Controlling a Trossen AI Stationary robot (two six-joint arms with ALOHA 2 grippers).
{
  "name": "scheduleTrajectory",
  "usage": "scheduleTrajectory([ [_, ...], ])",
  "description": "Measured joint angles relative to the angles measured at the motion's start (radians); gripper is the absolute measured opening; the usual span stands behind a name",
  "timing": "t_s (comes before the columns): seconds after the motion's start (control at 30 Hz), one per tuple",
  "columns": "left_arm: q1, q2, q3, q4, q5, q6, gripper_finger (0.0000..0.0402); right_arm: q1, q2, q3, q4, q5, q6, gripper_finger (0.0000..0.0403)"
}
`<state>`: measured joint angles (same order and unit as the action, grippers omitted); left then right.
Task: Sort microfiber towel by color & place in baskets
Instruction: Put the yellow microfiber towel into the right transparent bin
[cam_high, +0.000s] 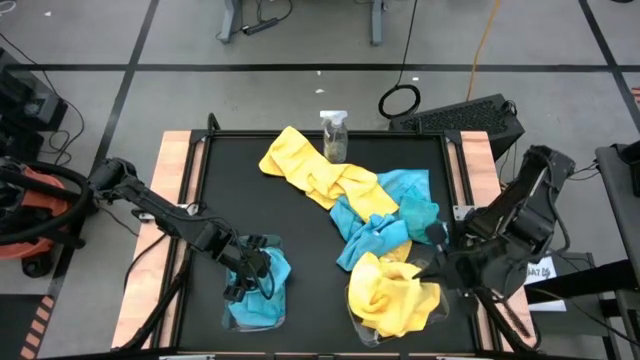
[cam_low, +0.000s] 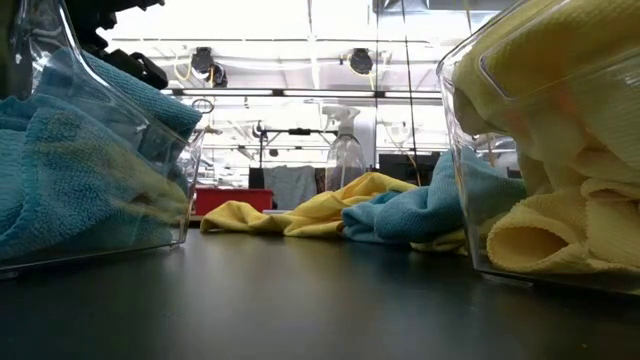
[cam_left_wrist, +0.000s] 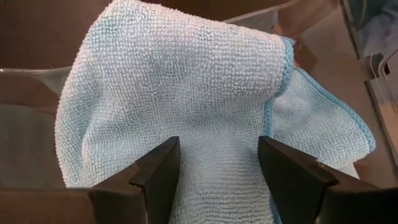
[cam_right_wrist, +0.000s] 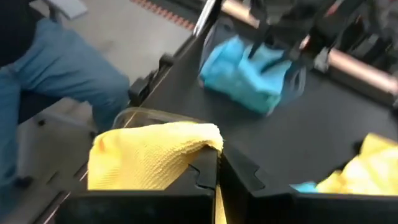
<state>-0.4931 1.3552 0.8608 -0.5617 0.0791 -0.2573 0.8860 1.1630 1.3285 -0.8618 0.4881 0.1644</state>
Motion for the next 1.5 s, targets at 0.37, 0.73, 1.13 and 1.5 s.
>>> scheduleTrajectory([
  [0.37, 0.001, -0.001, 0.099, -0.004, -0.010, 0.001, 0.0288, -0.003, 0.156, 0.000, -0.021, -0.104, 0.095, 0.0000],
  [0.73, 0.033, -0.001, 0.189, 0.008, -0.093, 0.055, 0.0348, -0.029, 0.344, 0.000, 0.007, -0.194, 0.157, 0.0000],
  [1.13, 0.129, -0.001, 0.195, 0.157, -0.236, 0.236, 0.0348, -0.067, 0.526, 0.000, 0.022, -0.286, 0.216, 0.0000],
  [1.5, 0.237, 0.091, 0.195, 0.262, -0.174, 0.334, 0.0348, -0.106, 0.671, 0.000, -0.001, -0.317, 0.225, 0.0000],
])
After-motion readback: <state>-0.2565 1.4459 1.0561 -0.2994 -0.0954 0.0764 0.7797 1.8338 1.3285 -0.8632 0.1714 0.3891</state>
